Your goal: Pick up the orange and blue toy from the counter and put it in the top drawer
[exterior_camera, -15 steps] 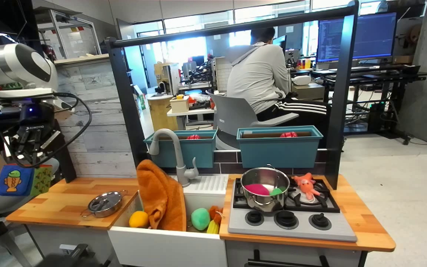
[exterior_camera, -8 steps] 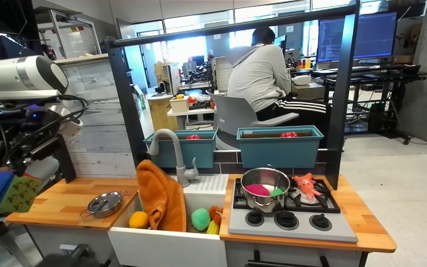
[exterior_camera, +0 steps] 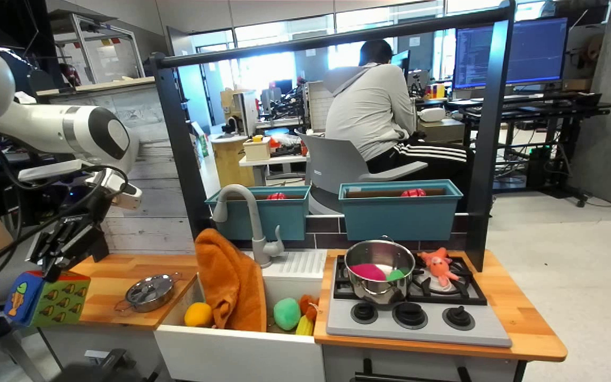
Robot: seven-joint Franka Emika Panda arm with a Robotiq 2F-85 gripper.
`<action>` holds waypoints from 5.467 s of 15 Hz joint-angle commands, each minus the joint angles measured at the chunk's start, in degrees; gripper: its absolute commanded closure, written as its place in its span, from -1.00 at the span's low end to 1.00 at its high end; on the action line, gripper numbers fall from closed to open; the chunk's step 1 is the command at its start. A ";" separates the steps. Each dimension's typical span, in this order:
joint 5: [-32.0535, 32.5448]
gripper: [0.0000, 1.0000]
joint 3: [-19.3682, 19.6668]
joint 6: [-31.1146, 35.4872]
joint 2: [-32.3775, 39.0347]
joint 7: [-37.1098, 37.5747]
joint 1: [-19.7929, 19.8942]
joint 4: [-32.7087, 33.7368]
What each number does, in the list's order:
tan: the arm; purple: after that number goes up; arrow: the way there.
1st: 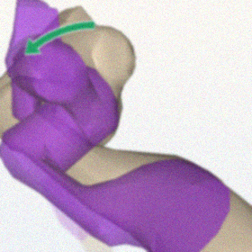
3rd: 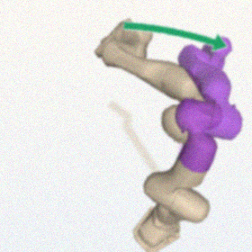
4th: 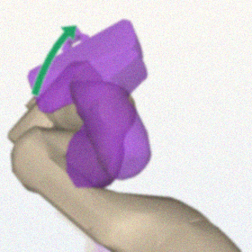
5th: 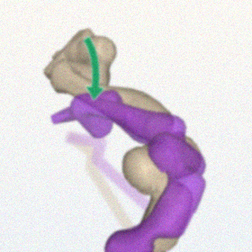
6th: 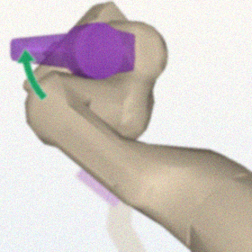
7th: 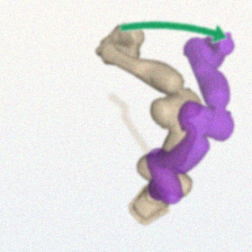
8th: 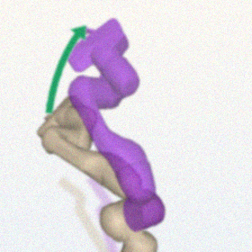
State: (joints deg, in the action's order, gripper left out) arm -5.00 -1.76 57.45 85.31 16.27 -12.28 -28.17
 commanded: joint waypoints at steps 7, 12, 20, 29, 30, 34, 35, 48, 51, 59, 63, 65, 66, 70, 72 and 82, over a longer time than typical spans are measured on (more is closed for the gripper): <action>-17.38 0.98 -7.04 -0.94 -0.03 18.01 7.79 -0.51; -25.60 0.98 -10.29 -0.54 -0.03 23.96 11.47 -2.83; -36.34 0.98 -13.10 3.18 -0.08 31.08 14.28 -3.94; -45.17 0.98 -14.33 12.08 -0.05 29.97 12.85 -0.77; -46.01 0.98 -14.43 13.51 -0.05 29.77 12.75 -0.66; -47.81 0.98 -13.90 19.54 -0.05 28.83 12.15 -0.08; -47.81 0.98 -13.69 21.15 -0.05 28.69 11.95 0.12; -44.87 0.98 -12.35 45.42 -0.21 29.29 8.82 3.75; -42.66 0.98 -11.88 49.20 -0.47 29.70 8.22 5.24; -31.96 0.98 -9.65 59.28 -2.53 30.05 7.81 4.34; -24.03 0.98 -6.96 60.88 -4.58 30.47 8.49 1.90; -19.52 0.98 -5.81 61.41 -5.55 30.75 9.14 1.25; -17.36 0.98 -4.82 61.06 -6.13 30.91 9.41 1.08; -11.74 0.98 -3.66 52.74 -8.52 27.80 10.03 0.95; -10.34 0.98 -4.34 45.27 -9.77 24.11 10.33 0.40; -0.18 0.98 1.53 19.34 -12.15 20.27 5.71 1.50</action>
State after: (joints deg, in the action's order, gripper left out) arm -9.02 -3.81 80.09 74.06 35.51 -5.00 -26.06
